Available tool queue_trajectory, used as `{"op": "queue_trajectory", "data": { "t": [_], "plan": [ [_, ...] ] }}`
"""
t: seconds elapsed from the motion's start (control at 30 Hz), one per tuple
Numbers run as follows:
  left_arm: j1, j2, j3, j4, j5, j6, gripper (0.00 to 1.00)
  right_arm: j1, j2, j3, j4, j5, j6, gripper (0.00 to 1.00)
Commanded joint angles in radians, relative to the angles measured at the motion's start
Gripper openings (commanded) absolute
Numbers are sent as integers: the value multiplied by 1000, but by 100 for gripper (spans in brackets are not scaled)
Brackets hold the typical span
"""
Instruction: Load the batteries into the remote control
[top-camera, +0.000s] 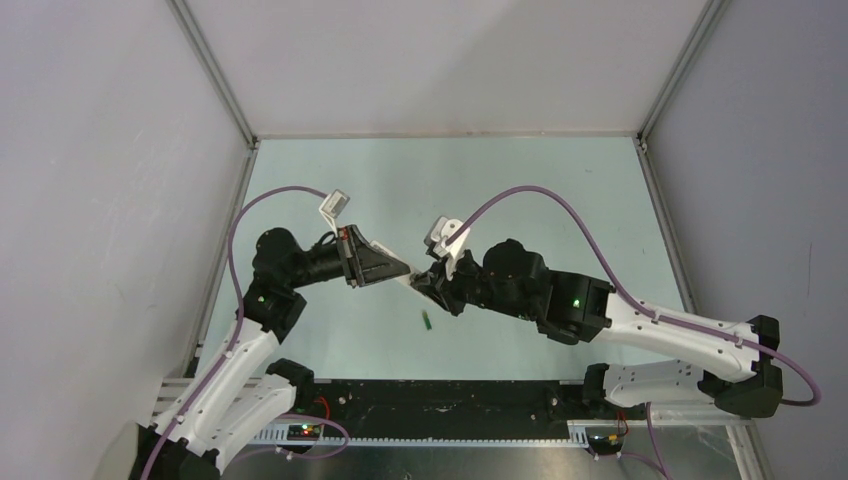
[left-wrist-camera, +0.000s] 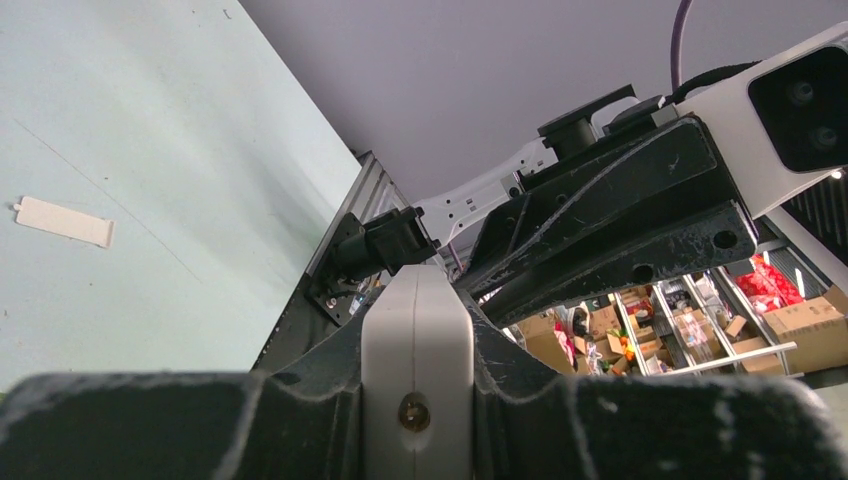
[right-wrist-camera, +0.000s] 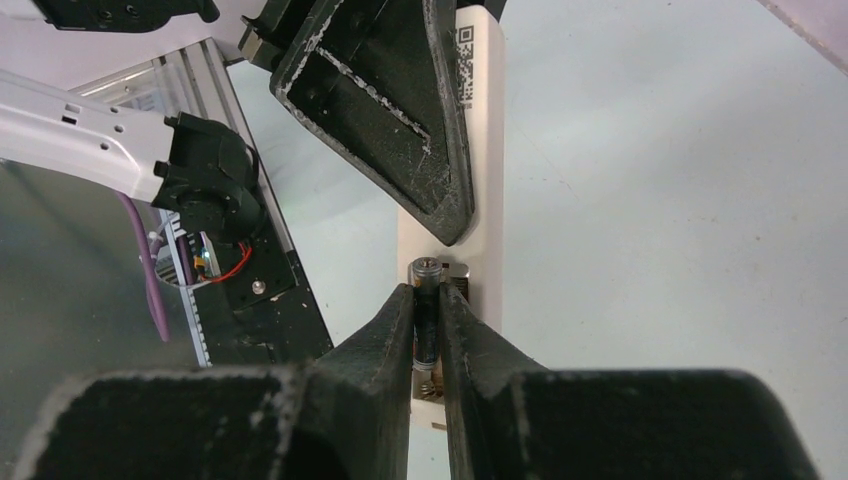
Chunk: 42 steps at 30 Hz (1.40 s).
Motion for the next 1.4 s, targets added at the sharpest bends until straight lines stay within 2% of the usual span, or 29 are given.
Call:
{"op": "queue_trajectory", "data": {
  "t": [0.0, 0.63, 0.83, 1.37],
  "plan": [
    [-6, -13, 3, 41, 15, -1, 0, -3, 3, -8, 23, 3, -23, 18],
    [-6, -4, 1, 41, 7, 8, 0, -2, -7, -10, -54, -34, -21, 20],
    [-7, 4, 4, 40, 7, 19, 0, -3, -6, -11, -51, -31, -18, 16],
    [-6, 3, 9, 15, -1, 38, 0, -9, 38, 28, -121, -34, 17, 13]
  ]
}}
